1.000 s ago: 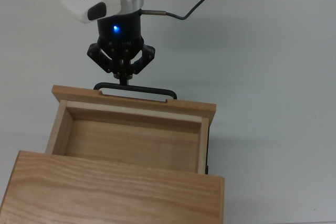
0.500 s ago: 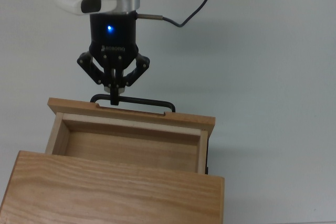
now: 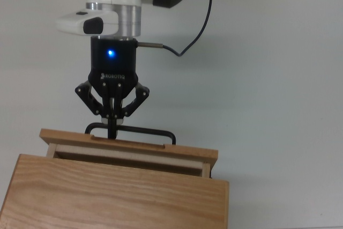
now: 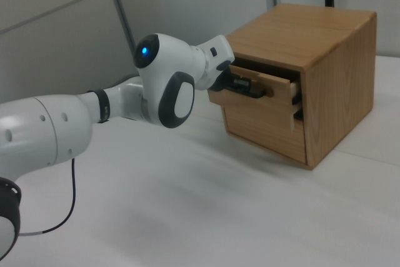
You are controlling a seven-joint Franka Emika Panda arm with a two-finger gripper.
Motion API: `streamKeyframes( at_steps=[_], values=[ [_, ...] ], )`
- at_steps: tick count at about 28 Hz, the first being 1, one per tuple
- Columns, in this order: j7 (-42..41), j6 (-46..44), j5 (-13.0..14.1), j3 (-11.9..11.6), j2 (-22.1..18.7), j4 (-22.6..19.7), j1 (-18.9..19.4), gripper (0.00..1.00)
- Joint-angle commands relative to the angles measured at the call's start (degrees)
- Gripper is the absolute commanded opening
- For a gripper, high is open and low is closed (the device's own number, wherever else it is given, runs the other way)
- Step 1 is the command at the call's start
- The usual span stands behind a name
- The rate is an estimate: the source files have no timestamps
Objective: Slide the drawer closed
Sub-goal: 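Push the drawer front with the gripper into the wooden cabinet, then press the drawer front flush against the cabinet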
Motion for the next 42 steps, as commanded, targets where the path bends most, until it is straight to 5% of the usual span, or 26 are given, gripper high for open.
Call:
streamKeyframes(
  at_steps=[1, 19, 42],
  values=[
    [2.32, 3.72, -1.08, -0.29, 1.64, 0.34, 0.26, 0.0],
    [2.14, 18.39, -1.26, -0.55, 6.3, 1.74, -0.61, 0.0],
    [1.79, 20.16, -0.82, -0.55, 7.97, 5.18, -1.58, 0.0]
  ],
)
